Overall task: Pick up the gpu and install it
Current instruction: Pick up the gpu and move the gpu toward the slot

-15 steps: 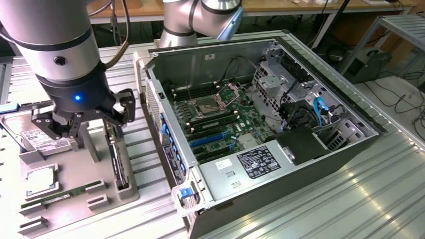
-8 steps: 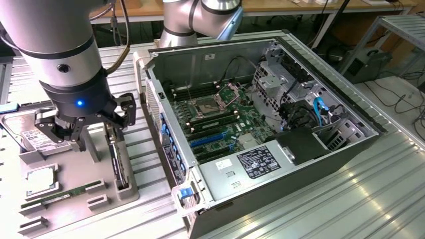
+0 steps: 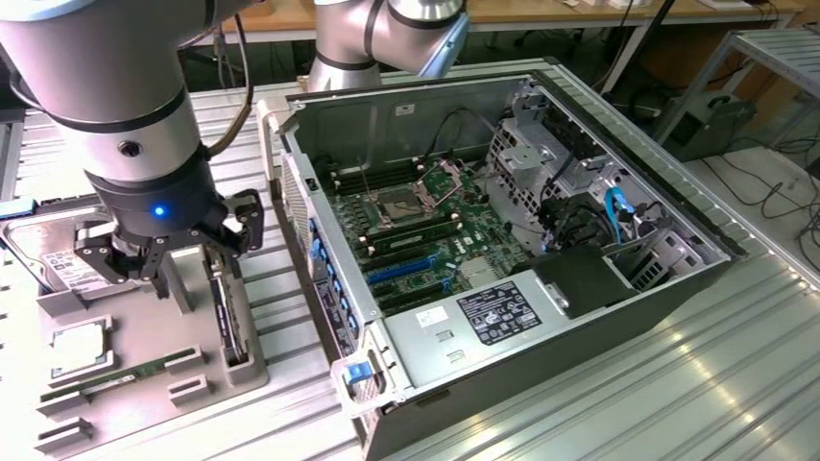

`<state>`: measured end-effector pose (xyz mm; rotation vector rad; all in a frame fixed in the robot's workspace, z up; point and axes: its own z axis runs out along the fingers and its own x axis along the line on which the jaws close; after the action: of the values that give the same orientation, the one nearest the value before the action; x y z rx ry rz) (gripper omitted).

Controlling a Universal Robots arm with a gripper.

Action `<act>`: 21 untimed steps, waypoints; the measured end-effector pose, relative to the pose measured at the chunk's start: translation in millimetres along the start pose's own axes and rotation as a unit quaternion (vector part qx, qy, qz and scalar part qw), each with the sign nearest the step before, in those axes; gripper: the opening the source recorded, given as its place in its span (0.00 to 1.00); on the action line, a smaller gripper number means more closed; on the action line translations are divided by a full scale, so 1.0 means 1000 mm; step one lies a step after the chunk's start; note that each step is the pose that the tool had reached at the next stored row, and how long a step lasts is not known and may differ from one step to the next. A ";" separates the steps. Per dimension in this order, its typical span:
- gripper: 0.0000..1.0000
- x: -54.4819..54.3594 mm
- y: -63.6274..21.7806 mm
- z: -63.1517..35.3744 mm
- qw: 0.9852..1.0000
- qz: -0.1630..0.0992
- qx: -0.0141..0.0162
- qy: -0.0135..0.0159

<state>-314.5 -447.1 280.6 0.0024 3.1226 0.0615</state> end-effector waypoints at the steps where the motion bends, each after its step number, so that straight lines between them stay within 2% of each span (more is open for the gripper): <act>1: 0.72 0.000 -0.0001 0.0014 1.000 0.000 0.000 0.000; 10: 0.72 0.000 -0.0005 0.0135 1.000 0.000 0.000 0.000; 21: 0.72 0.001 -0.0013 0.0335 1.000 0.000 0.000 0.000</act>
<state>-314.5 -447.1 247.0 0.0024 3.1226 0.0614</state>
